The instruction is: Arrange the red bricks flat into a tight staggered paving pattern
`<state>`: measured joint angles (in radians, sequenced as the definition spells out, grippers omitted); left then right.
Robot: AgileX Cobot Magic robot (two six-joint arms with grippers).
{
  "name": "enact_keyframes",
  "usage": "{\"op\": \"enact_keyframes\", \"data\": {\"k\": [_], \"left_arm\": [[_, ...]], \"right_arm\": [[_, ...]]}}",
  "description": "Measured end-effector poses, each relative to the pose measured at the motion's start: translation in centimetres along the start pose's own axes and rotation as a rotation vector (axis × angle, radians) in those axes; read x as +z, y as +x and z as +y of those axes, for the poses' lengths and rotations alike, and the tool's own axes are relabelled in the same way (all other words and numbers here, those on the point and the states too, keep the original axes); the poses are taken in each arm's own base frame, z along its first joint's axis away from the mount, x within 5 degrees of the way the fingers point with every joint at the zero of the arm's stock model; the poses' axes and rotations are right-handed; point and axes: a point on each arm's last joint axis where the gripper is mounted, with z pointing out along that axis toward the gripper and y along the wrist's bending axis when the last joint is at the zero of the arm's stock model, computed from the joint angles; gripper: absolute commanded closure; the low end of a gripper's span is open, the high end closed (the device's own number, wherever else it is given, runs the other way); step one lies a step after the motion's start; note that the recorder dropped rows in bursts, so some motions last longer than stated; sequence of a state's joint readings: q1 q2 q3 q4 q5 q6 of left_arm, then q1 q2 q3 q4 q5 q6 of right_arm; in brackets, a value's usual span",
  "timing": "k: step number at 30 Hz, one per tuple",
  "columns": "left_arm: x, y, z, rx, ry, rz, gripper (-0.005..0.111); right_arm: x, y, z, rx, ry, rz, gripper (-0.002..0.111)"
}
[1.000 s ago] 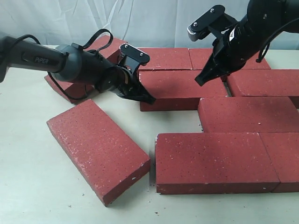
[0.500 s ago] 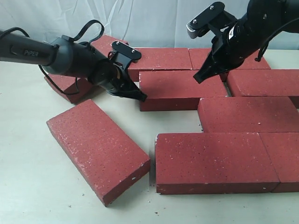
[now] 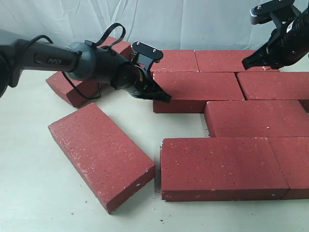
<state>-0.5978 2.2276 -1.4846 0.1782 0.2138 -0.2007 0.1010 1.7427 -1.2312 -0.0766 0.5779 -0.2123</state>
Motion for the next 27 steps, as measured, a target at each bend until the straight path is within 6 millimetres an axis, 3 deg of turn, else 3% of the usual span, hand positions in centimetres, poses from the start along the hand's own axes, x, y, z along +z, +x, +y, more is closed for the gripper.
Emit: {"op": "enact_keyframes", "data": {"k": [14, 27], "left_arm": [[0.6, -0.3, -1.5, 0.042, 0.006, 0.031, 0.107], [0.6, -0.1, -0.7, 0.08, -0.026, 0.07, 0.107]], "right_arm": [[0.1, 0.0, 0.0, 0.045, -0.015, -0.024, 0.109], [0.1, -0.1, 0.1, 0.066, -0.026, -0.035, 0.109]]}}
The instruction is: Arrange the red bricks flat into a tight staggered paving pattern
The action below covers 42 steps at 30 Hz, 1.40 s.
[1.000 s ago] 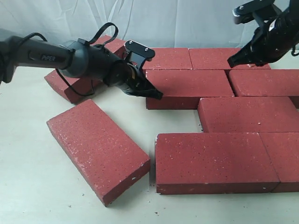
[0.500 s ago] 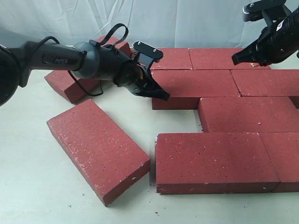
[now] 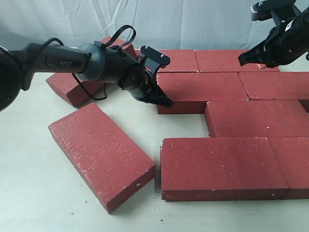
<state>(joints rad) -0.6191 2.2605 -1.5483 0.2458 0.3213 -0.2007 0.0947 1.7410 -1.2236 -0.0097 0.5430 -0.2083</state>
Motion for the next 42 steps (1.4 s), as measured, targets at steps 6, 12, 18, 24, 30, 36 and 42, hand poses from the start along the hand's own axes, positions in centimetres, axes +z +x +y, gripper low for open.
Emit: {"op": "enact_keyframes", "data": {"k": [6, 12, 18, 24, 30, 36, 42], "left_arm": [[-0.9, -0.1, 2.7, 0.001, -0.056, 0.027, 0.107], [-7.6, -3.0, 4.7, 0.059, -0.154, 0.004, 0.107], [-13.8, -2.4, 6.2, 0.111, -0.278, 0.102, 0.107], [-17.7, 1.2, 6.2, 0.108, -0.287, 0.165, 0.107], [-19.4, 4.9, 8.0, 0.05, -0.284, 0.16, 0.107], [-18.8, 8.4, 11.0, -0.04, -0.302, 0.19, 0.107], [-18.6, 10.2, 14.4, -0.177, -0.324, 0.127, 0.107]], "right_arm": [[0.0, -0.2, 0.1, 0.032, -0.015, -0.02, 0.109], [0.0, -0.6, 2.0, 0.0, -0.062, -0.032, 0.109], [-0.4, -0.9, 6.8, -0.212, -0.194, -0.033, 0.109], [-1.4, -0.3, 11.6, -0.366, -0.419, -0.005, 0.109], [-3.5, 1.2, 17.5, -0.599, -0.728, 0.008, 0.109], [-4.8, 2.2, 20.8, -0.707, -0.82, 0.022, 0.109], [-6.1, 3.9, 23.7, -0.851, -0.88, 0.072, 0.109]]}}
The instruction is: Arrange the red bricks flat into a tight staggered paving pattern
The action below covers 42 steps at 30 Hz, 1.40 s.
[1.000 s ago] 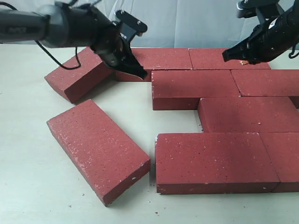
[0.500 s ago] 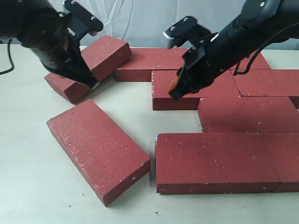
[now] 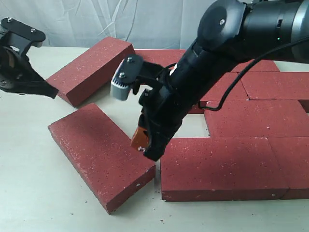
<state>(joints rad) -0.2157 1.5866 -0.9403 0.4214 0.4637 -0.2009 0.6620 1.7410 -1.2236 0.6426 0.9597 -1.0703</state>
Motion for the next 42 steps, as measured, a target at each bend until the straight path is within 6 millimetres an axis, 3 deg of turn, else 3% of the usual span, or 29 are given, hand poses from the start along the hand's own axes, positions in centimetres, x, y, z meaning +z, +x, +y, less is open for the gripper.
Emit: {"op": "enact_keyframes", "data": {"k": [6, 14, 28, 35, 42], "left_arm": [[0.5, 0.6, 2.7, -0.156, 0.0, -0.023, 0.107], [3.0, 1.1, 1.2, -0.13, 0.131, 0.029, 0.107], [6.4, 1.9, -0.2, -0.128, 0.218, 0.062, 0.107], [8.1, 2.6, -0.7, -0.145, 0.23, 0.106, 0.107], [8.1, 2.7, -1.0, -0.124, 0.251, 0.122, 0.107]], "right_arm": [[2.0, -0.9, 2.9, -0.132, -0.056, 0.089, 0.109], [5.6, -0.2, 5.2, -0.302, -0.131, 0.311, 0.109], [9.7, 1.3, 3.7, -0.341, -0.114, 0.421, 0.109], [10.0, 1.2, 3.4, -0.358, -0.08, 0.412, 0.109], [10.2, 0.5, 2.5, -0.391, 0.019, 0.347, 0.109]]}}
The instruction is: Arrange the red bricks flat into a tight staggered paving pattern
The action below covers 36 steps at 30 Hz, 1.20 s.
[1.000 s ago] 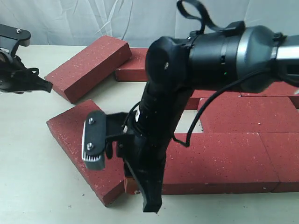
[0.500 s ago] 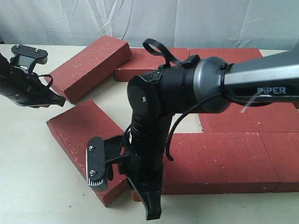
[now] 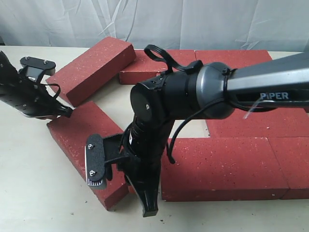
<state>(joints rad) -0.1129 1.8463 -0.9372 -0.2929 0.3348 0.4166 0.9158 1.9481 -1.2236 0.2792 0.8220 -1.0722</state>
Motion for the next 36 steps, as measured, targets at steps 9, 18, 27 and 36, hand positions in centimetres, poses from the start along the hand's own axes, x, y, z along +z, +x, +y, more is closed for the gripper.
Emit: {"op": "enact_keyframes", "data": {"k": [9, 18, 27, 36], "left_arm": [[-1.3, -0.3, -0.9, 0.08, 0.045, 0.047, 0.107], [-3.2, 0.0, -1.2, 0.123, 0.073, 0.108, 0.107], [-3.3, 0.5, -1.2, 0.117, 0.091, 0.157, 0.107], [-3.2, 0.5, -1.0, 0.135, 0.072, 0.162, 0.107]], "right_arm": [[0.0, 0.7, -0.6, -0.068, 0.069, 0.089, 0.109], [-0.5, 2.2, -2.6, 0.102, 0.352, 0.265, 0.109], [-2.2, 3.7, -5.6, 0.191, 0.656, 0.295, 0.109], [-2.5, 5.0, -6.3, 0.261, 0.652, 0.299, 0.109]]}}
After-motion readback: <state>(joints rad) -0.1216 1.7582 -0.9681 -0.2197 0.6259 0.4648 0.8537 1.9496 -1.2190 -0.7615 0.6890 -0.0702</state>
